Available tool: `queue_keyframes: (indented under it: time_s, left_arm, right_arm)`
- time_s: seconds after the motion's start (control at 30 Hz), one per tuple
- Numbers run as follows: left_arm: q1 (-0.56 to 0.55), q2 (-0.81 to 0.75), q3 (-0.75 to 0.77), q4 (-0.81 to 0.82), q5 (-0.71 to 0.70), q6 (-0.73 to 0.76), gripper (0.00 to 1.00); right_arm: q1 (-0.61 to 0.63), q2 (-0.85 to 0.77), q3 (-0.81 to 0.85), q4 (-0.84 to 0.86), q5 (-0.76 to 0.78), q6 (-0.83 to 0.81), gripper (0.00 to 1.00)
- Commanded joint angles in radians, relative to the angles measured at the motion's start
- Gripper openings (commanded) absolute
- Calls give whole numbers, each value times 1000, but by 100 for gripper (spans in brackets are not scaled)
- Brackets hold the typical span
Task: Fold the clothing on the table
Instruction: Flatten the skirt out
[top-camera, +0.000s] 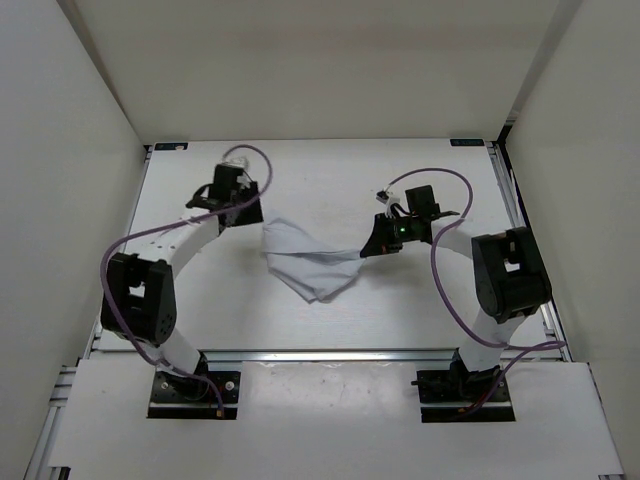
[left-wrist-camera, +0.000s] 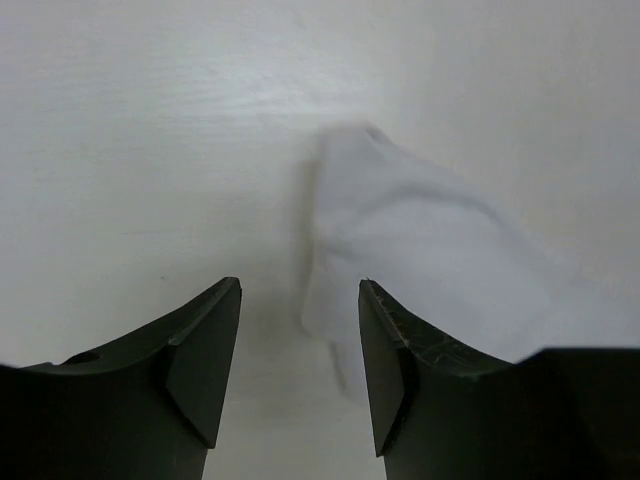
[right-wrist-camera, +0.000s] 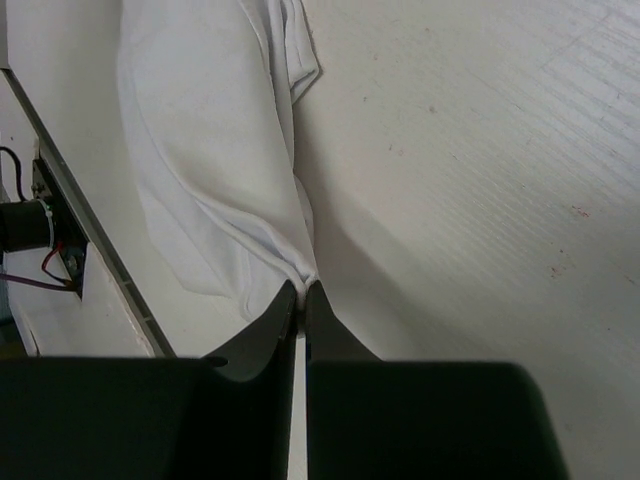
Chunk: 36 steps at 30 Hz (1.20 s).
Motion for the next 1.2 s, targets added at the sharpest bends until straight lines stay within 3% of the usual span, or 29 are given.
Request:
queue_keyframes:
  time_s: [0.0,0.1,0.27,0.47,0.63,0.77,0.8,0.87,0.9,0.93,1.0,1.1,1.17]
  left_arm:
    - [-178,-78,-102,-29,-140,574,61]
    - [-265,-83,-194,15,-294,704,61]
    - [-134,-123,-207,34,-117,625,61]
    - [-147,-101,-205,71,-36,560,61]
    - [-86,-100,-242,185,180,399,61]
    - [-81,-83,-274,238,37,322,56]
    - [-87,-80,-271,233,-32,321,52]
    - [-89,-72,-263,229,-95,319,27]
    - [-93,-68,-262,227,-137,293,3]
    - [-81,-68,-265,229,-132,273,0]
    - [-43,-64,-285,248,-53,198,0]
    - [58,-78,-353,336,135,32,30]
    - [83,-83,-386,370,170,-50,38]
  right_arm:
    - [-3,-50,42,-30,-9,-19,0]
    - [9,-50,35,-41,-3,-24,0]
    - [38,-67,13,-53,20,-41,0]
    - [29,-80,15,-75,18,-47,0]
    - [15,-90,21,-98,27,-65,0]
    - [0,-108,2,-96,27,-62,0]
    - [-2,-113,-7,-98,23,-70,0]
    - [-6,-117,-13,-96,23,-70,0]
    - [-9,-117,-25,-91,23,-65,0]
    - [-11,-119,-24,-91,12,-62,0]
    - [-23,-110,-31,-85,7,-55,0]
    - [-25,-117,-19,-91,7,-61,0]
    - [-26,-114,-10,-91,12,-61,0]
